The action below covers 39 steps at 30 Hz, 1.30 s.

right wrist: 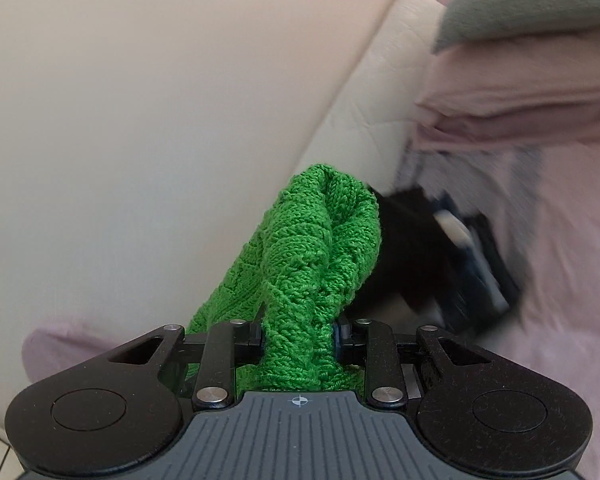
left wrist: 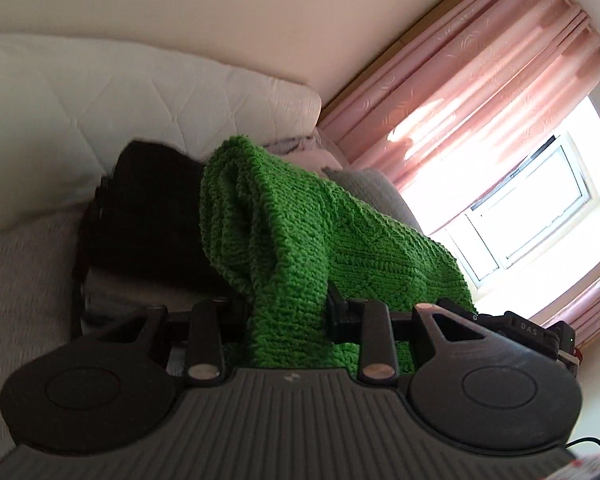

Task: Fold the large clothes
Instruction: 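Carry the vest with both tools onto the stack of folded clothes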

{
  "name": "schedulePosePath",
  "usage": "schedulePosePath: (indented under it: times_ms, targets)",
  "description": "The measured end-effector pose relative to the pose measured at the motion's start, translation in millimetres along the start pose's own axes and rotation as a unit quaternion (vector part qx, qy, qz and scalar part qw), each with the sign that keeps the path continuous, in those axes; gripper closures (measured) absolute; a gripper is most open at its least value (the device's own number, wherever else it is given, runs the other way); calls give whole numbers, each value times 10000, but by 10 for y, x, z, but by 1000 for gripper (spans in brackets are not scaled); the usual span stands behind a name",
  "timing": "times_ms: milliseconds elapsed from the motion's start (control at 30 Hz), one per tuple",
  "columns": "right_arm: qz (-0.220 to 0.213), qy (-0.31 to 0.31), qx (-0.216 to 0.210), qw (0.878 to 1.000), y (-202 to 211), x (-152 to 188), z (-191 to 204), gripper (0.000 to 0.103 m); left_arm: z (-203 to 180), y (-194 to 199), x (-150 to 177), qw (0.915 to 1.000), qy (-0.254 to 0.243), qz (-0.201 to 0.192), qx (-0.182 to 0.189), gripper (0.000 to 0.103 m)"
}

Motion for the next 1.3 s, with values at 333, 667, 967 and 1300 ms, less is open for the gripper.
schedulePosePath:
  times_ms: [333, 667, 967, 1300]
  targets:
    - [258, 100, 253, 9993, -1566, -487, -122, 79, 673, -1125, -836, 9994, 305, 55, -121, 75]
    - [625, 59, 1076, 9922, -2040, -162, -977, 63, 1334, -1661, -397, 9973, 180, 351, -623, 64]
    - [-639, 1829, 1553, 9687, -1483, -62, -567, 47, 1144, -1114, -433, 9894, -499, -356, -1316, 50]
    - [-327, 3863, 1720, 9056, -1326, 1013, -253, 53, 449, -856, 100, 9610, -2254, -70, -1598, 69]
Point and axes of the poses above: each gripper's, at about its wrist camera, not at the fingertips, and y roughly against the way its jaws point, z to its left, x to its underside, the point moved 2 cm from there along -y, roughly the way its jaws point, and after that the axes turned 13 degrees about -z, right-handed, at the moved point
